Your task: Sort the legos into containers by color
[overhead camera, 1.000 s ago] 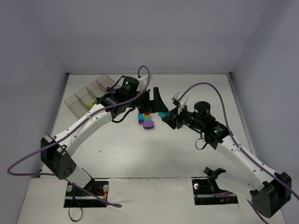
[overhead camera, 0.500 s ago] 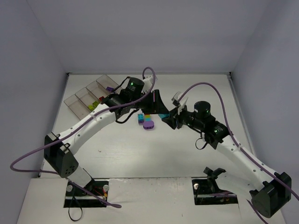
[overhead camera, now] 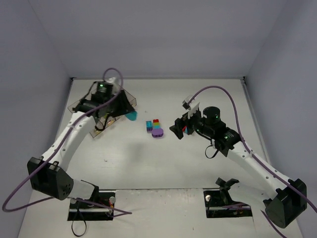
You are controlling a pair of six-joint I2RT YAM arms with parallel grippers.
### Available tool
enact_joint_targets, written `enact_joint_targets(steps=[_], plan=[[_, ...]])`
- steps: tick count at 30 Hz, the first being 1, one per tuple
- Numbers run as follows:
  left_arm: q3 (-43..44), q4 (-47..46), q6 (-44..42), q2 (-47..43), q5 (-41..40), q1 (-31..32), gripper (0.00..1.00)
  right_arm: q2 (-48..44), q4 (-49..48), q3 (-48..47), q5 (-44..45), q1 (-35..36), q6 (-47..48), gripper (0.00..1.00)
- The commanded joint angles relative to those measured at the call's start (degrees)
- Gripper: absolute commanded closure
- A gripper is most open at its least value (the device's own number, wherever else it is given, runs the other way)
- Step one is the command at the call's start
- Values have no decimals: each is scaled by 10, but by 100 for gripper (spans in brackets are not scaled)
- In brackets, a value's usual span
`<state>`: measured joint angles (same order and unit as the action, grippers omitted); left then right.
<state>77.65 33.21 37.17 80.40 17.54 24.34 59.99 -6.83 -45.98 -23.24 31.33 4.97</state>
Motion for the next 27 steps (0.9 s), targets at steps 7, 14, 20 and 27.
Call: enact_joint_targets(steps=[7,14,20,27], plan=[[-15,78,-96,-53,-198,-247,100,19,-28,-15,147,2,-108,12],[2,57,-103,54,-203,-340,100,32,-28,2,167,1,-139,12],[31,48,-107,126,-214,-351,84,49,-20,2,188,1,-147,12],[46,37,-108,151,-212,-353,55,110,-14,-19,175,3,-165,12]])
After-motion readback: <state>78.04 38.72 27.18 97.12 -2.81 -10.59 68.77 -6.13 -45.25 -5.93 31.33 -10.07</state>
